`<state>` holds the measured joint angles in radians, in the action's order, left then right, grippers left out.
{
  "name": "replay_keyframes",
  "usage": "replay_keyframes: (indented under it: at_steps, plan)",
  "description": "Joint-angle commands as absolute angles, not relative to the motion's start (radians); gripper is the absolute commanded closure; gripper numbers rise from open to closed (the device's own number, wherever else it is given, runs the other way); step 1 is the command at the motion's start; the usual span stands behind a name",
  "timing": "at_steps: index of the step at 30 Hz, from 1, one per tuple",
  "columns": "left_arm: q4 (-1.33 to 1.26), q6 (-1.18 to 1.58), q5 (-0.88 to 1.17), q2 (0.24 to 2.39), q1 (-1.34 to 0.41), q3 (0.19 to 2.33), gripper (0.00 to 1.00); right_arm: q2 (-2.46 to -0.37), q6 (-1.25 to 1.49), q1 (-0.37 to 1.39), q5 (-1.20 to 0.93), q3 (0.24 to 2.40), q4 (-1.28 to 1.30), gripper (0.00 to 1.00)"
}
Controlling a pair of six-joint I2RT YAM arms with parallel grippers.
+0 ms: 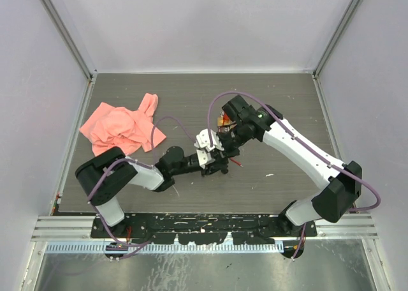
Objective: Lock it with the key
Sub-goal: Lock the lock.
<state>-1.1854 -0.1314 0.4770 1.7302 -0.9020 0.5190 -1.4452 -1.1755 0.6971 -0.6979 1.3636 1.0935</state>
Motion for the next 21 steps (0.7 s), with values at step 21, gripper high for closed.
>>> replay_keyframes:
  at_steps: [21]
  plan:
    - [-1.26, -0.146, 0.346, 1.743, -0.868, 0.407, 1.0, -1.51, -1.076, 0.687, -0.805, 1.156, 0.878, 0.99]
